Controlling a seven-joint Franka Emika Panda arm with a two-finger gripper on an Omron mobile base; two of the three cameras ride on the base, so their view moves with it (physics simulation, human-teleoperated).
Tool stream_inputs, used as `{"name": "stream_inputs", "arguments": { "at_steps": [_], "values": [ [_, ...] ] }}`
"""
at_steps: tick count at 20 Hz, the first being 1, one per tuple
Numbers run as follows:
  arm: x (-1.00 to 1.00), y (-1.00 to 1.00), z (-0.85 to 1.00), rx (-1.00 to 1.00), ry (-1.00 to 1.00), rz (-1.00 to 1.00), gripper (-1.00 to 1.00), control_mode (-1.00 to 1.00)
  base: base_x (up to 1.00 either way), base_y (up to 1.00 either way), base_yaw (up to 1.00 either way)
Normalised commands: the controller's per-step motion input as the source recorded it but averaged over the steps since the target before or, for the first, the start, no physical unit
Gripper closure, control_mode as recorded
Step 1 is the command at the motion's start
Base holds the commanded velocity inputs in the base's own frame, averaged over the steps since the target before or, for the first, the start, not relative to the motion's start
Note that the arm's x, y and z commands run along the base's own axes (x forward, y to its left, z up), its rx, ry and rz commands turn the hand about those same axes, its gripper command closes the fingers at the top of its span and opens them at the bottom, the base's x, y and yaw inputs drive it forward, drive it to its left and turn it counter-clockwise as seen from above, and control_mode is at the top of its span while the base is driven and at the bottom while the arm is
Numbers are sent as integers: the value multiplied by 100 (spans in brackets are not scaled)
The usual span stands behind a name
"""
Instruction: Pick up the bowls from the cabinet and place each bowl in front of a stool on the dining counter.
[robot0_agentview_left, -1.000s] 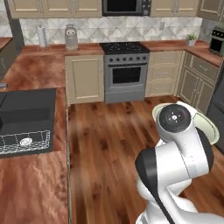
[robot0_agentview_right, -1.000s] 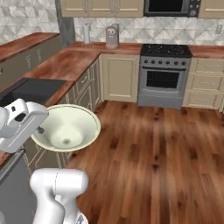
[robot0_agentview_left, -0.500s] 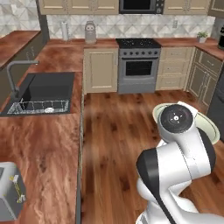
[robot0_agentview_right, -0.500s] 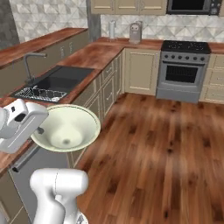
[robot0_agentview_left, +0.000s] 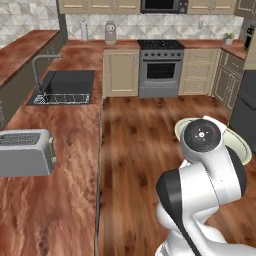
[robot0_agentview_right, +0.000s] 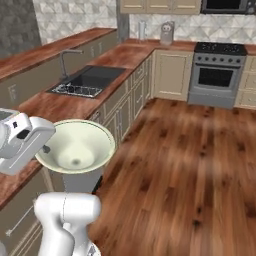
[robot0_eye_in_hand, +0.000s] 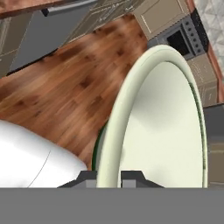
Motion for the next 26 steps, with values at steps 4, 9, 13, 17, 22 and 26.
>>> {"name": "stream_inputs", "arguments": {
  "at_steps": [4,9,13,17,22,26],
  "values": [
    [0,0,0,0,0,0,100,100,-100,50,6],
    [0,0,0,0,0,0,100,100,-98,64,4],
    [0,0,0,0,0,0,100,100,-97,77,1],
    [0,0,0,0,0,0,100,100,-66,74,0],
    [0,0,0,0,0,0,100,100,-8,100,-3],
    [0,0,0,0,0,0,100,100,-34,100,-10]
  ]
}}
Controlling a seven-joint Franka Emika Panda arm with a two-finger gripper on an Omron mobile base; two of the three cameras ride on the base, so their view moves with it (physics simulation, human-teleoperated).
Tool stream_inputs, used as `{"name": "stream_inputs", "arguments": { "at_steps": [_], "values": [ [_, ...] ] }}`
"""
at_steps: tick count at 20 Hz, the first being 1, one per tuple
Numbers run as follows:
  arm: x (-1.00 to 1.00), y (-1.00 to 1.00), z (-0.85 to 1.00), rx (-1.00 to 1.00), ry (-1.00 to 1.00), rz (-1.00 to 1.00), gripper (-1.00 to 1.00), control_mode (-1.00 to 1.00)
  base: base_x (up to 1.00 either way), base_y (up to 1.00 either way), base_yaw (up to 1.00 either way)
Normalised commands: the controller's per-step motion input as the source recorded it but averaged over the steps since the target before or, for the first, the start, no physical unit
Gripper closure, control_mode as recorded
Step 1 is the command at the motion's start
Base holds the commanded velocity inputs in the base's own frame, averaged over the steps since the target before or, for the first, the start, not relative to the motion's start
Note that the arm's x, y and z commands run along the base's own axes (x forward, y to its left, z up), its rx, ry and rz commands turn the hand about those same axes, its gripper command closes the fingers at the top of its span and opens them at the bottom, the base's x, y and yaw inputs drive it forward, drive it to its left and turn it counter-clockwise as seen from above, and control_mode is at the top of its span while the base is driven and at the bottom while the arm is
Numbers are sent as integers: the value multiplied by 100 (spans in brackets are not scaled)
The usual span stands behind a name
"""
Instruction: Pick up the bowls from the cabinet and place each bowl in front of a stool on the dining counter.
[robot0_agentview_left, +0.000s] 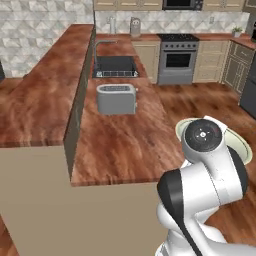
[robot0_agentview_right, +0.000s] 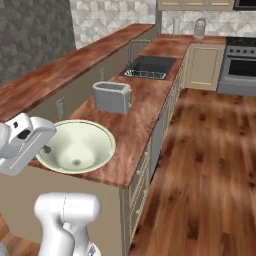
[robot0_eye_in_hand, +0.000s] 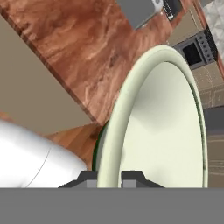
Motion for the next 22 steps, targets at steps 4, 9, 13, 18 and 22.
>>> {"name": "stream_inputs", "arguments": {
  "at_steps": [4,9,13,18,22],
  "values": [
    [0,0,0,0,0,0,100,100,-80,100,-20],
    [0,0,0,0,0,0,100,100,-19,100,-18],
    [0,0,0,0,0,0,100,100,0,100,-13],
    [0,0,0,0,0,0,100,100,0,100,-15],
    [0,0,0,0,0,0,100,100,0,100,-21]
  ]
}}
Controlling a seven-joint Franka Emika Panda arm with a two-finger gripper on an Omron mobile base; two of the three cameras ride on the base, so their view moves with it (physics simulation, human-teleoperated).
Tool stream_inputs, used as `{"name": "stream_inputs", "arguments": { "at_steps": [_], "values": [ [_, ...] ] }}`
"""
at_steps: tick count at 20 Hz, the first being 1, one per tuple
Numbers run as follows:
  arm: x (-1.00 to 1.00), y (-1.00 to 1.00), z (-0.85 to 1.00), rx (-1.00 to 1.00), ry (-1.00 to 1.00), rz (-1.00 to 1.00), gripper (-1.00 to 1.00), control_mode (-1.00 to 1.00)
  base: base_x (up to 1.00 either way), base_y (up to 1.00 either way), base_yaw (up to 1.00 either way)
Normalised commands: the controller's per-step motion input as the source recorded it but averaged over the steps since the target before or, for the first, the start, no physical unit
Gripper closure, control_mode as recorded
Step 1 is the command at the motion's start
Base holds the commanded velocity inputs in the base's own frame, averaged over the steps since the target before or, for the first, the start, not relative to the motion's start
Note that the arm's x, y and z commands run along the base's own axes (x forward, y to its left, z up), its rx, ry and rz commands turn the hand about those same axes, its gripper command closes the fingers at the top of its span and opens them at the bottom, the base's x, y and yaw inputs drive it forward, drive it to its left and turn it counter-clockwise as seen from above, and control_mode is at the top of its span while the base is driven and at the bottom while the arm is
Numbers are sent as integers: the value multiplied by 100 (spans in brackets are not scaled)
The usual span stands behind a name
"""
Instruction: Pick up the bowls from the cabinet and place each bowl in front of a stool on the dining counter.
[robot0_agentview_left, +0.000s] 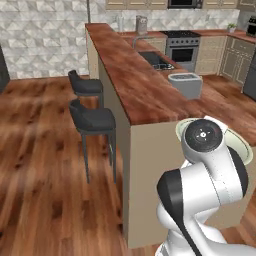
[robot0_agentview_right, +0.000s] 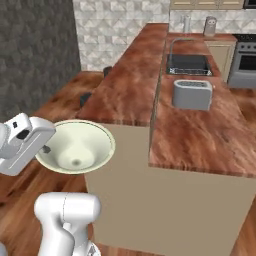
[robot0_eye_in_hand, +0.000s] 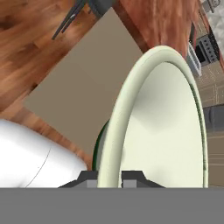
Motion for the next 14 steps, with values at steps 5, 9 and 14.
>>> {"name": "stream_inputs", "arguments": {
  "at_steps": [5,9,14],
  "values": [
    [0,0,0,0,0,0,100,100,0,100,-19],
    [0,0,0,0,0,0,100,100,15,100,-17],
    [0,0,0,0,0,0,100,100,88,100,-19]
  ]
}}
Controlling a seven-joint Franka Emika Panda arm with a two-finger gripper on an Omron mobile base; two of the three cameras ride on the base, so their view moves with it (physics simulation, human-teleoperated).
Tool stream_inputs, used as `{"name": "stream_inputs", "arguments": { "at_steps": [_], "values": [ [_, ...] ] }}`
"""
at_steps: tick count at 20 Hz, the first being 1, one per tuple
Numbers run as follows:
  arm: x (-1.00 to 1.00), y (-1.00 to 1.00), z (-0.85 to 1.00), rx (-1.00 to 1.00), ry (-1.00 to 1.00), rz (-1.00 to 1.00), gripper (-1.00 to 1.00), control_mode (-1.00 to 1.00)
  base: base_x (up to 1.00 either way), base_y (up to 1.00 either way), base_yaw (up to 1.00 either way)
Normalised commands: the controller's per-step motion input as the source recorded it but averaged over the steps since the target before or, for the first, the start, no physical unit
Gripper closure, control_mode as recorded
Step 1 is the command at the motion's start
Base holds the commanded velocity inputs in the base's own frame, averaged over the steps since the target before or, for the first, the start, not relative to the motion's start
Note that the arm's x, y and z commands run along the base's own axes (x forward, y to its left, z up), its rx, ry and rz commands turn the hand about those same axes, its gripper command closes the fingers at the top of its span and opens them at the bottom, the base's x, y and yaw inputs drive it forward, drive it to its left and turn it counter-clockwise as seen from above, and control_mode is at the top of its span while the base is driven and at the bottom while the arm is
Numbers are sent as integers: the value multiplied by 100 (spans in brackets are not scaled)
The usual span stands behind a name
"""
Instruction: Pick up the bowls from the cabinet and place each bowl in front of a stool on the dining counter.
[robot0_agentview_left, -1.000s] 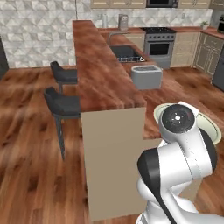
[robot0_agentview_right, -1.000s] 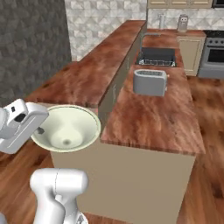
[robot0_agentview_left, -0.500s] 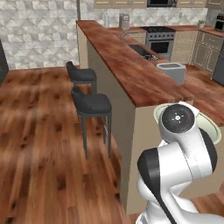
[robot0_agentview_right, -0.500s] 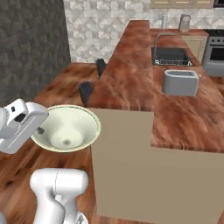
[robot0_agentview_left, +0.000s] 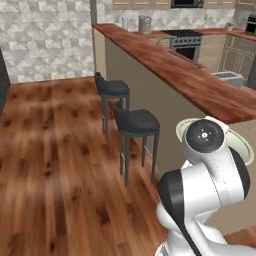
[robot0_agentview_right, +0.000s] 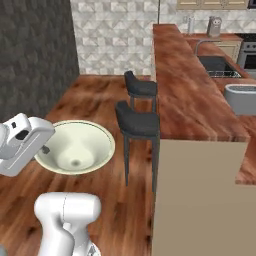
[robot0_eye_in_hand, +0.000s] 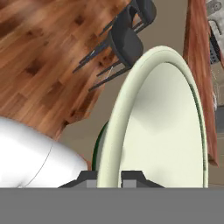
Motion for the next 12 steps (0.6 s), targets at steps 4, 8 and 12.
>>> {"name": "stream_inputs", "arguments": {
  "at_steps": [4,8,12],
  "values": [
    [0,0,0,0,0,0,100,100,100,100,-28],
    [0,0,0,0,0,0,100,100,100,100,-36],
    [0,0,0,0,0,0,100,100,99,100,-44]
  ]
}}
